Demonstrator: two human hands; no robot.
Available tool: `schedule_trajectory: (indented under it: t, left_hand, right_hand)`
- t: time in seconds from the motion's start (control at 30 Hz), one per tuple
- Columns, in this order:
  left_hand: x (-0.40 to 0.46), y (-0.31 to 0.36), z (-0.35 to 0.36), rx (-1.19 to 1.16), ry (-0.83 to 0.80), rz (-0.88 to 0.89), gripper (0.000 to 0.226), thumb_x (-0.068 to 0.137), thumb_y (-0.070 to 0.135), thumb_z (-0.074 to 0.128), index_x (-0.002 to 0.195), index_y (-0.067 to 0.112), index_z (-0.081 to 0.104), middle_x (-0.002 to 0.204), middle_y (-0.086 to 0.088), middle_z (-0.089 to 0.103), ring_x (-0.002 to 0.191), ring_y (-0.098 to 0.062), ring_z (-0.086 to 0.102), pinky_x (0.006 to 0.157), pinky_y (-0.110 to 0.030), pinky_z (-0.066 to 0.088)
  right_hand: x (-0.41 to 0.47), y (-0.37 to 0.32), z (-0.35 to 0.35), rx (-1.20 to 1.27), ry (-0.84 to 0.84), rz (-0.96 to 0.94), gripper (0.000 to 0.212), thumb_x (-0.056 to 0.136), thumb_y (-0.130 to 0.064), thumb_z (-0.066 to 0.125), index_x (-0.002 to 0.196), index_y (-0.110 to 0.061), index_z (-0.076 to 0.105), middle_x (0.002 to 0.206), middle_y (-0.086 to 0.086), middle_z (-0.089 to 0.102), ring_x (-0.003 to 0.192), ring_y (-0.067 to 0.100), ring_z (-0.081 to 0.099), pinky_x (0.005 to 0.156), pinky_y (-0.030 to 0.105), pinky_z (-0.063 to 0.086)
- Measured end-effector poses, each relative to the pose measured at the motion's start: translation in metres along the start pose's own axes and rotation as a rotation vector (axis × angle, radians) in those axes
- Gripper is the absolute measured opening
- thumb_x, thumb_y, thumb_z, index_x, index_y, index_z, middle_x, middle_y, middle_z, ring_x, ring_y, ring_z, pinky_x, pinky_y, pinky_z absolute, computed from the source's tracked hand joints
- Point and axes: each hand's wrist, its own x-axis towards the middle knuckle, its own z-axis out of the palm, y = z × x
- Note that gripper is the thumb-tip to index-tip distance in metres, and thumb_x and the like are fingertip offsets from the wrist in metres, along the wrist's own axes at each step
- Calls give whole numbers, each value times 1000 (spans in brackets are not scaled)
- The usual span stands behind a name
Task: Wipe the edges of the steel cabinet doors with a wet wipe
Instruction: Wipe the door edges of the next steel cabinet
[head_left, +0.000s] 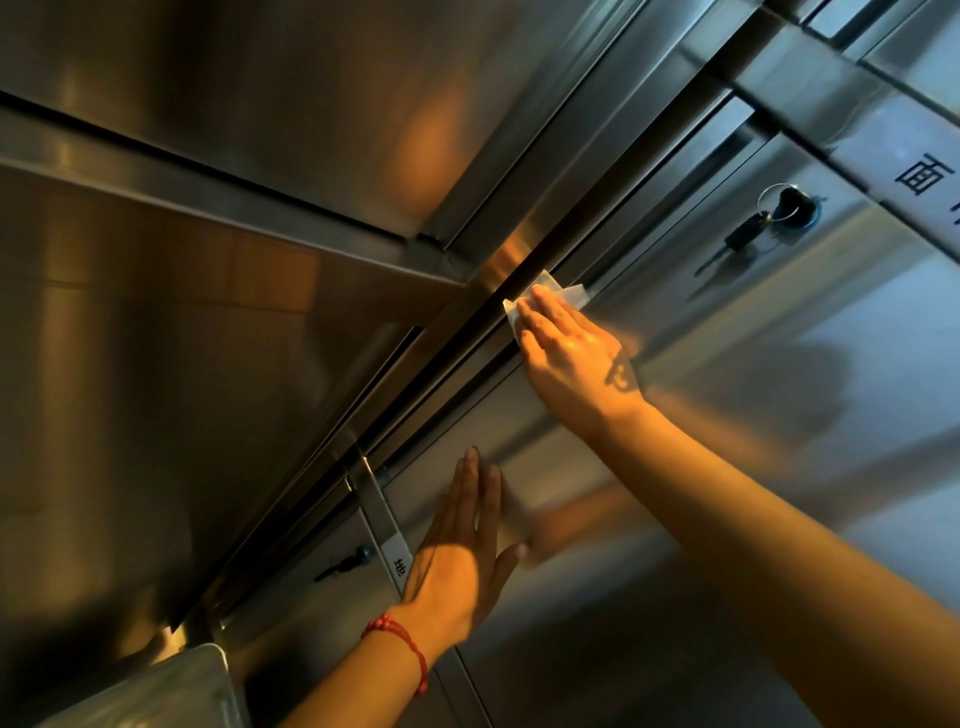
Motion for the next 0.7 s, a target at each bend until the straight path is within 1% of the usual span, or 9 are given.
schedule_trajectory:
  t: [0.03,0.07,0.1,0.13,0.2,0.27,0.4,0.57,0.7]
  left_hand:
    - [0,0,0,0,-8,-1,77,97,45,33,130,20,-31,132,-5,-47,126,-25,-42,107,-23,-22]
    - [0,0,1,-5,-12,-1,77,97,45,34,131,19,-30,133,-5,-46,126,-25,-41,107,-24,-23]
    - [1,0,1,-17,-3,3,77,96,44,35,132,18,-28,135,-5,-44,128,-26,-39,107,-25,-23]
    - [1,0,1,-28,6,8,78,96,43,37,134,18,-26,137,-5,-41,128,-26,-38,108,-27,-22]
    - [1,-1,1,-25,12,16,77,96,43,39,135,18,-22,140,-6,-37,130,-27,-35,109,-29,-19]
    - [1,-3,2,-7,9,9,77,96,45,38,134,19,-24,139,-5,-38,130,-25,-35,111,-28,-16]
    - [-1,-6,-2,21,-24,18,77,96,47,34,129,23,-32,134,-2,-45,129,-22,-38,112,-27,-14]
    - [-9,-9,-14,15,-6,55,69,97,42,36,134,24,-19,142,-1,-32,134,-23,-29,117,-30,-6]
    - [-15,-12,-31,52,-38,47,64,98,38,36,136,26,-14,146,-2,-25,142,-26,-16,117,-34,-3]
  right_hand:
    - [1,1,4,-67,8,-63,40,99,-15,41,137,-2,41,146,12,35,136,22,32,110,26,19]
    - [1,1,7,-50,-18,-69,41,100,-16,39,139,-5,38,149,9,32,138,19,28,110,23,14]
    - [0,0,11,8,-39,-45,40,98,-15,42,137,-3,42,146,11,36,136,21,32,109,23,18]
    - [-2,-2,8,3,-27,-42,36,94,-11,49,127,2,52,137,18,48,128,26,44,107,27,29]
    - [-6,-5,7,-67,70,-149,26,81,-2,57,102,8,67,108,25,65,106,35,61,91,38,48]
    - [-8,-5,8,-118,93,-224,23,78,2,57,96,8,69,101,25,67,101,37,63,85,43,50]
    - [-9,-8,6,-138,64,-211,28,72,2,72,99,10,68,105,27,66,105,39,61,85,46,50]
    - [-25,-19,2,-15,-35,-145,36,82,3,56,117,11,58,120,28,57,116,43,51,97,48,41]
    - [-41,-30,-3,82,95,-97,41,61,7,77,101,9,68,104,26,66,97,40,64,80,47,51]
